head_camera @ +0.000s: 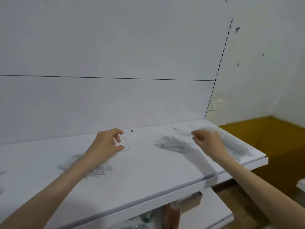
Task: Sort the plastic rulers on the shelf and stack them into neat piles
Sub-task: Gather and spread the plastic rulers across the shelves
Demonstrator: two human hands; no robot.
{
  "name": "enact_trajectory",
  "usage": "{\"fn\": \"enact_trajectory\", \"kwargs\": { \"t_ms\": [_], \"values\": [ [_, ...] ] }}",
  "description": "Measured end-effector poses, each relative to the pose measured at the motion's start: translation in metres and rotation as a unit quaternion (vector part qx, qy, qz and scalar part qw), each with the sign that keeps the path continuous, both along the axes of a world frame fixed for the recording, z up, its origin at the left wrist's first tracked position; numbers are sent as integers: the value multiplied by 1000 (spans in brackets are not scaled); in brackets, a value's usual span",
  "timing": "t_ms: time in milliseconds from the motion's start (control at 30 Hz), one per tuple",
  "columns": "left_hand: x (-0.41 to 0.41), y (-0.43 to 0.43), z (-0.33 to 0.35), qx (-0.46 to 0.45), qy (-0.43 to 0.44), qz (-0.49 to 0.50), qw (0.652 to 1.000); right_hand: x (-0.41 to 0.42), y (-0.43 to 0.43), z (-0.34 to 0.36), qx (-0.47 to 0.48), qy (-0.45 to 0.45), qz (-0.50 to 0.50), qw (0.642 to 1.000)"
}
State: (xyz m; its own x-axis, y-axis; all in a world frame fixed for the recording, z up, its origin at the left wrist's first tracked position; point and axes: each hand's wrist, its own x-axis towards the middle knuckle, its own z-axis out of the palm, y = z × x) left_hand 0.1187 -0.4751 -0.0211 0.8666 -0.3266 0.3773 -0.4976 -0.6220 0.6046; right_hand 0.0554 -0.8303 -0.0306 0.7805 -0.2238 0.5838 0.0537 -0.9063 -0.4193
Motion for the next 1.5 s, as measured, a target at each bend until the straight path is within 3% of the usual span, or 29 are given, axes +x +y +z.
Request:
{"fn": "enact_trajectory", "kwargs": {
  "t_ms": [100,200,300,467,567,633,800,967,1067,1267,1500],
  "values": [
    [0,-30,-3,14,-10,9,1000,16,-3,-13,-115,19,100,988],
    [-2,-46,-8,11,-8,30,999,23,2,-29,-242,68,185,950],
    [-4,-55,-11,12,-6,36,999,21,1,-35,-294,44,236,925],
    [-12,-80,-10,33,9,-2,999,25,-1,-21,-179,-43,265,946],
    [-17,-99,-3,47,2,-40,998,26,7,-8,-123,28,305,944],
    [-19,-111,2,57,-3,-61,997,25,13,0,-136,84,331,930],
    [-24,-124,9,68,-10,-84,994,23,11,7,-129,107,337,927],
    [-18,-96,5,138,-48,21,989,37,-10,0,-101,161,253,949],
    [-16,-68,1,130,-59,91,986,50,-15,-7,-84,203,181,959],
    [-24,-24,-1,132,-38,152,979,59,-17,-11,-169,262,147,939],
    [-50,35,9,147,-39,200,968,70,43,27,-101,142,228,958]
  ]
}}
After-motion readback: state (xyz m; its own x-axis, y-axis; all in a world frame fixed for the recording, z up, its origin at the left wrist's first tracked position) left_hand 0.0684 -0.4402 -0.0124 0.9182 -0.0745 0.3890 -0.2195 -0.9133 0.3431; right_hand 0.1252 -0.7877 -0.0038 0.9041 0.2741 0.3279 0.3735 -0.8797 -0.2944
